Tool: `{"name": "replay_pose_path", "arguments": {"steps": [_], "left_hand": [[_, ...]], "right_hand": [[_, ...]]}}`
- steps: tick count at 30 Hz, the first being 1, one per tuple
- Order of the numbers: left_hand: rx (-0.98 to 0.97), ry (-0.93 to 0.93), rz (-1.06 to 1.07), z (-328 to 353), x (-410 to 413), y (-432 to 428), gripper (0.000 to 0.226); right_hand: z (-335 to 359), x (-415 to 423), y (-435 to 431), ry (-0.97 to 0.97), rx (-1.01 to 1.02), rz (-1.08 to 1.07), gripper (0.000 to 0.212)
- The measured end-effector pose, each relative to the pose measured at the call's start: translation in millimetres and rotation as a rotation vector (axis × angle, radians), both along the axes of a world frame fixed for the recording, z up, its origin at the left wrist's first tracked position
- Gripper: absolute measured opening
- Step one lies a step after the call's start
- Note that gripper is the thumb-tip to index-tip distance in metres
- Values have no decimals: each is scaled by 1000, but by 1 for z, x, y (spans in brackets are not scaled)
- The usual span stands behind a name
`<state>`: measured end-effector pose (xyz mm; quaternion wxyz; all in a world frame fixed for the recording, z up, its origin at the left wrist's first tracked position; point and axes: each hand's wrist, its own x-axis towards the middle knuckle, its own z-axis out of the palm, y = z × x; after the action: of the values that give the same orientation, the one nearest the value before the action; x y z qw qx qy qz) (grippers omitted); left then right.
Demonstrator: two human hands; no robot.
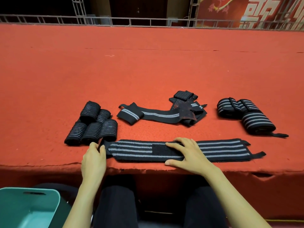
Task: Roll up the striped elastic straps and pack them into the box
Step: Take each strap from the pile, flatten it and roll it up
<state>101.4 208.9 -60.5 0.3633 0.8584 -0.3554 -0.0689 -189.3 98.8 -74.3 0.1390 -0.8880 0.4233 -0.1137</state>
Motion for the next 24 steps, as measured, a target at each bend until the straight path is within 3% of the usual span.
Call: {"name": "replay_pose_path", "arguments": {"steps": [5, 8, 10, 13, 16, 18, 21, 24], "left_hand": [[-50, 55, -24, -3, 4, 1, 16], [-67, 67, -27, -2, 6, 2, 16], [-85, 37, -25, -3, 8, 4, 16], [-109, 13, -6, -5, 12, 5, 16], [-81, 30, 20, -7, 15, 5, 17], [-13, 23, 47, -7, 15, 5, 23], [248, -28, 68, -4, 13, 1, 44], [409, 28, 73, 4, 12, -7, 61]], "right_hand": [[25, 31, 6, 32, 30, 45, 96], [37, 76, 12, -103, 35, 207, 62], [38, 109, 18, -154, 49, 320, 51], [27, 143, 24, -107, 47, 400, 56], [8, 147, 20, -78, 114, 350, 61], [5, 143, 18, -84, 122, 328, 60], [4, 143, 19, -76, 115, 327, 58], [3, 144, 21, -80, 110, 316, 59]]}}
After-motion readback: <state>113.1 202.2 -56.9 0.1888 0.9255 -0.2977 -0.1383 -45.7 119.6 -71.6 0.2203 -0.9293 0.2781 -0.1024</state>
